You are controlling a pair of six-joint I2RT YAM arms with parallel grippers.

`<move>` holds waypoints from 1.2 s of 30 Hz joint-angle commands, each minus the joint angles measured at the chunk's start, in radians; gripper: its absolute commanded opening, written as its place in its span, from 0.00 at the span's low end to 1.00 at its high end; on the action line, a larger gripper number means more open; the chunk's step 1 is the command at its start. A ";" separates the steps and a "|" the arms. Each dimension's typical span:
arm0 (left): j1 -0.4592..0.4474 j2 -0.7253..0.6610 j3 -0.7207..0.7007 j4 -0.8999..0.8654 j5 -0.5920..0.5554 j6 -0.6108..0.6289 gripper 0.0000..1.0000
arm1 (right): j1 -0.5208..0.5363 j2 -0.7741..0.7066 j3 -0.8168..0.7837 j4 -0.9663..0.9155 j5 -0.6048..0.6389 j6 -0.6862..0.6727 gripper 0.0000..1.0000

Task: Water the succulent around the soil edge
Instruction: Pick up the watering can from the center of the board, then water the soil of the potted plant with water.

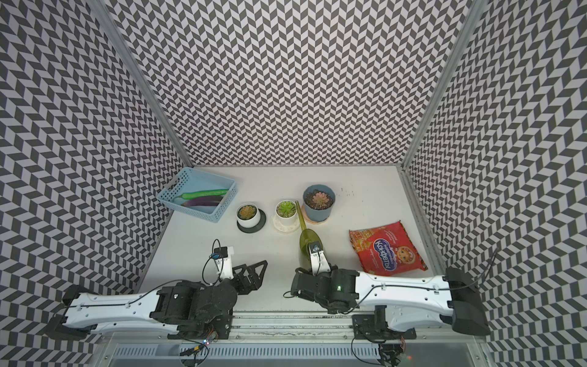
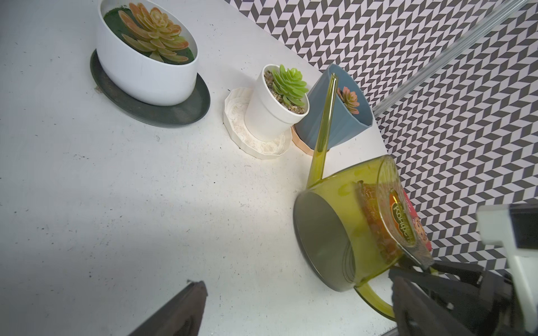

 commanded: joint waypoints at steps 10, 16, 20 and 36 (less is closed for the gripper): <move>0.001 -0.085 0.036 -0.056 -0.115 -0.001 1.00 | -0.001 -0.105 0.369 -0.371 0.044 -0.199 0.00; 0.001 -0.161 0.037 -0.069 -0.154 0.014 1.00 | -0.002 -0.145 0.526 -0.412 -0.100 -0.303 0.00; 0.001 -0.176 0.048 -0.082 -0.179 0.034 1.00 | -0.020 -0.121 0.590 -0.413 -0.220 -0.390 0.00; 0.001 -0.108 0.074 -0.024 -0.217 0.137 1.00 | -0.346 -0.001 0.569 -0.413 -0.463 -0.643 0.00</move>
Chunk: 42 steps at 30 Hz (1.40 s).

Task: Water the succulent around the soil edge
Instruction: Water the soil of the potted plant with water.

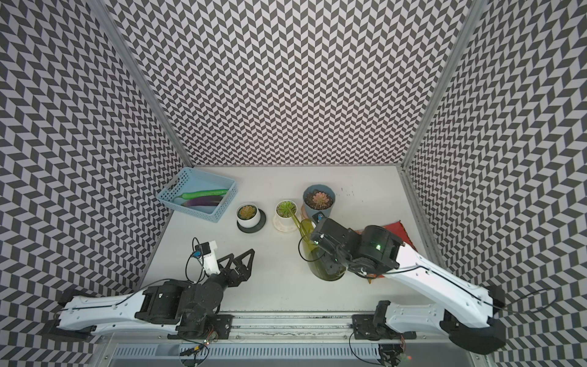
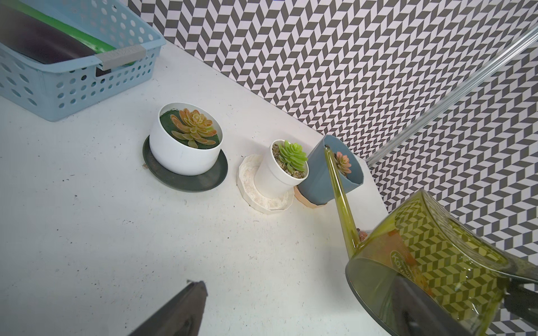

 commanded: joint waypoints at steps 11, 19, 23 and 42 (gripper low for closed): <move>0.001 -0.110 -0.023 0.040 -0.065 0.045 1.00 | -0.064 0.118 0.110 0.048 -0.121 -0.115 0.00; 0.003 -0.162 -0.053 0.037 -0.065 0.051 1.00 | -0.098 0.187 0.154 0.047 -0.163 -0.118 0.00; 0.003 -0.173 -0.056 0.029 -0.067 0.052 1.00 | -0.116 0.201 0.162 0.046 -0.164 -0.117 0.00; 0.003 -0.168 -0.063 0.050 -0.052 0.063 1.00 | -0.147 0.207 0.144 0.048 -0.180 -0.138 0.00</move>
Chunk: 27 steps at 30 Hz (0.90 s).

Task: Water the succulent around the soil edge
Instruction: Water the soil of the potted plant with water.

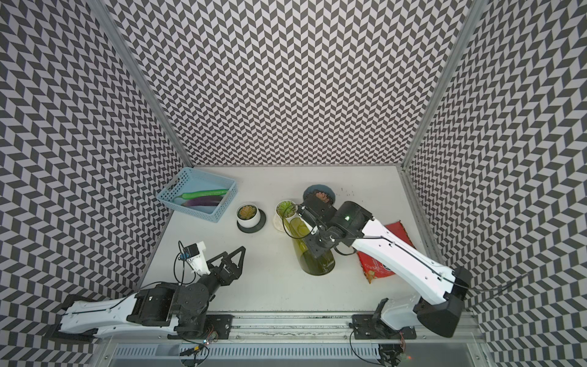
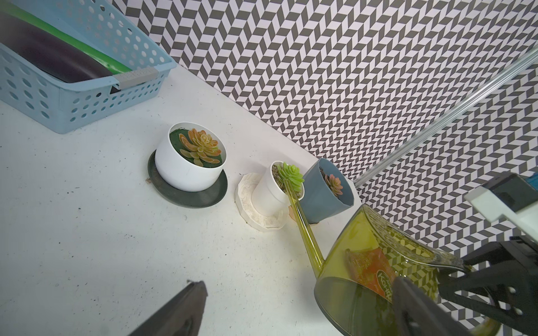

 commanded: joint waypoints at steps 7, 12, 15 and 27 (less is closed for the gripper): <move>0.003 0.021 -0.003 0.036 0.008 0.024 1.00 | -0.002 -0.046 -0.027 0.043 -0.006 0.000 0.00; 0.003 0.035 0.005 0.041 0.011 0.030 1.00 | -0.002 -0.063 -0.050 0.043 -0.004 0.006 0.00; 0.003 0.044 0.010 0.041 0.014 0.031 1.00 | -0.002 -0.080 -0.058 0.043 -0.002 0.011 0.00; 0.003 0.063 0.012 0.059 0.025 0.030 1.00 | -0.003 -0.139 -0.094 0.041 0.002 0.036 0.00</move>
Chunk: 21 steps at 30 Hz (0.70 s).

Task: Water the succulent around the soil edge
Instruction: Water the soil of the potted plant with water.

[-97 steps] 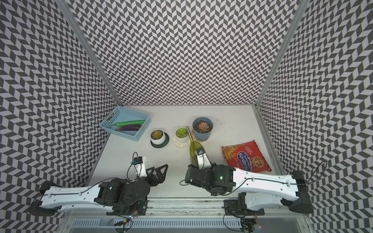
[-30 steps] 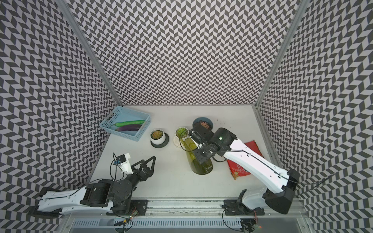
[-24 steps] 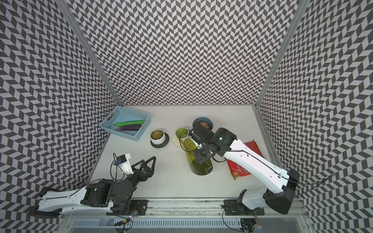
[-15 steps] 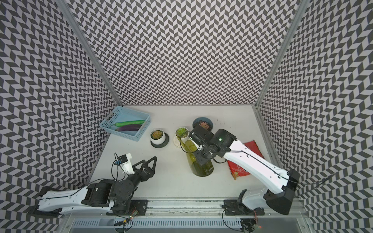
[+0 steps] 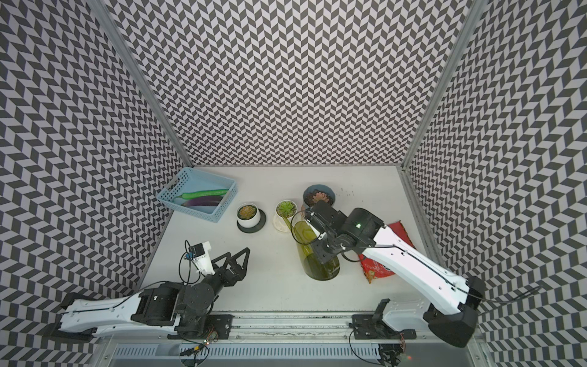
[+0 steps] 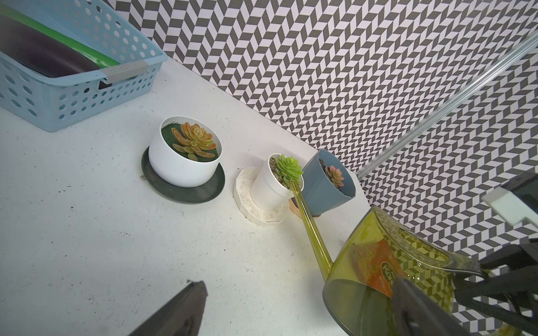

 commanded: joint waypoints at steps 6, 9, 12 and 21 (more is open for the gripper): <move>0.004 0.014 0.018 0.026 -0.002 0.021 1.00 | -0.011 -0.063 -0.036 0.039 0.011 0.028 0.00; 0.003 0.019 0.021 0.026 -0.002 0.020 1.00 | -0.023 -0.072 -0.043 0.039 0.015 0.031 0.00; 0.004 0.019 0.022 0.024 -0.001 0.020 1.00 | -0.037 -0.079 -0.055 0.038 0.018 0.029 0.00; 0.007 0.020 0.037 0.008 -0.007 0.026 1.00 | -0.082 -0.077 -0.069 0.038 0.045 0.016 0.00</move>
